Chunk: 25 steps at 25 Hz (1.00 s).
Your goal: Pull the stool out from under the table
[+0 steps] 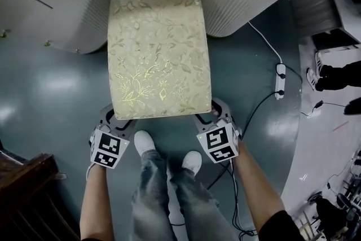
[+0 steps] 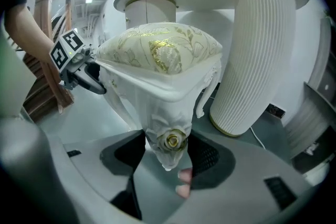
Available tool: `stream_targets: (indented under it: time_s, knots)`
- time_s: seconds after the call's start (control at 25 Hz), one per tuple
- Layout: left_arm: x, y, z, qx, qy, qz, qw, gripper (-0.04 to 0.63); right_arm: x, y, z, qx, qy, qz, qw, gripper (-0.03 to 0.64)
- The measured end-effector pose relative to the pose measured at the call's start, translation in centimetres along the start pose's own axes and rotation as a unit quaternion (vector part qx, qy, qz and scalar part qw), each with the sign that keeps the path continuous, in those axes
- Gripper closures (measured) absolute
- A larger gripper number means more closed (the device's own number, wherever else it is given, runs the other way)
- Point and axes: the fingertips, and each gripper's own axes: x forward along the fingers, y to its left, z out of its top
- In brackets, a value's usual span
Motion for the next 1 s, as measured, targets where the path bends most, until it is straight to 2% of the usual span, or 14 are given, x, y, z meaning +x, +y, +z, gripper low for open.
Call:
stream_targets:
  time_s: [0.36, 0.68, 0.88, 1.0]
  knots:
    - [-0.5, 0.1, 0.3, -0.007, 0.015, -0.004, 0.9999, 0.350, -0.5, 0.2, 0.3, 0.012, 0.003, 0.008, 1.000, 0.305]
    - [-1.0, 0.0, 0.3, -0.023, 0.018, -0.019, 0.9994, 0.350, -0.9, 0.8, 0.1, 0.016, 0.021, 0.014, 1.000, 0.307]
    - [-1.4, -0.3, 0.4, -0.035, 0.034, -0.033, 0.9983, 0.350, -1.5, 0.9, 0.2, 0.013, 0.045, 0.026, 0.999, 0.307]
    - [-1.0, -0.2, 0.1, -0.027, 0.022, -0.024, 0.9991, 0.350, -0.9, 0.7, -0.2, -0.002, 0.032, 0.022, 0.999, 0.308]
